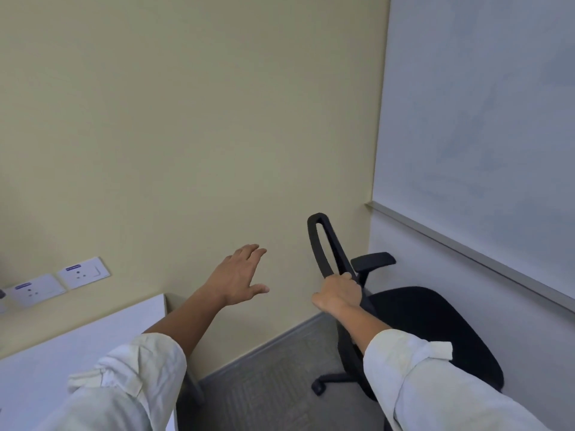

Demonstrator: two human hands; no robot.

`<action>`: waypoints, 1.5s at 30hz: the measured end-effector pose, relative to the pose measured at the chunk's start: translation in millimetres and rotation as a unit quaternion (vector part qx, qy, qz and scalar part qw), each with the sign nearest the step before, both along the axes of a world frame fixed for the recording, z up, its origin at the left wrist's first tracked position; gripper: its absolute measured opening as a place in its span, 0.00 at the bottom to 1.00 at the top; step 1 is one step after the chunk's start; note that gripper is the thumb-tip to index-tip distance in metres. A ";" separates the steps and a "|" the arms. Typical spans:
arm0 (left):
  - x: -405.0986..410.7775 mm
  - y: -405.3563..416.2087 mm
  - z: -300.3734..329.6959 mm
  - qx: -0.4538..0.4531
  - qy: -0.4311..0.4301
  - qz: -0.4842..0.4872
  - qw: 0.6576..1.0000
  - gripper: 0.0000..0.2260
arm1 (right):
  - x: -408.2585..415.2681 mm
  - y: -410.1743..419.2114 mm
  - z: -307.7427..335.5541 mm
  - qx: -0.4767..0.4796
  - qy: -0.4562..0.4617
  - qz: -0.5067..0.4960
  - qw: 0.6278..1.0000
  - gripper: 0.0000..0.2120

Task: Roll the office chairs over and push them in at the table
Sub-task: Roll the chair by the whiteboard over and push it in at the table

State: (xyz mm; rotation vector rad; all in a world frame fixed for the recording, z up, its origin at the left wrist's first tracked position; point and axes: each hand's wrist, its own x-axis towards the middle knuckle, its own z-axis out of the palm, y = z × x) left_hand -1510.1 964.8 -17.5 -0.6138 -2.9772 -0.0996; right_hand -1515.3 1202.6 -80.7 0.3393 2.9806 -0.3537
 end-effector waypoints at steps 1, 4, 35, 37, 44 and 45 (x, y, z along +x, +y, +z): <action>8.9 3.1 -0.3 -0.005 -0.001 -0.009 1.000 0.39 | 14.5 8.5 -0.2 0.007 0.000 -0.003 1.000 0.25; 38.5 17.5 -5.6 -0.010 -0.006 -0.034 0.999 0.39 | 61.8 38.4 -5.3 0.015 0.018 -0.003 1.000 0.24; 348.8 170.8 -85.7 -0.025 -0.015 0.043 0.999 0.11 | 322.2 262.7 -31.2 0.091 0.074 0.388 0.914 0.14; 372.1 168.5 -87.9 -0.030 -0.022 0.063 0.997 0.08 | 327.8 266.7 -31.3 0.098 0.083 0.420 0.898 0.15; 396.6 212.5 -67.5 -0.102 -0.265 0.179 0.942 0.20 | 316.6 283.6 -30.0 0.127 0.088 0.499 0.852 0.15; 395.8 217.4 -69.2 -0.061 -0.331 0.187 0.923 0.18 | 310.3 286.0 -28.9 0.133 0.086 0.506 0.848 0.14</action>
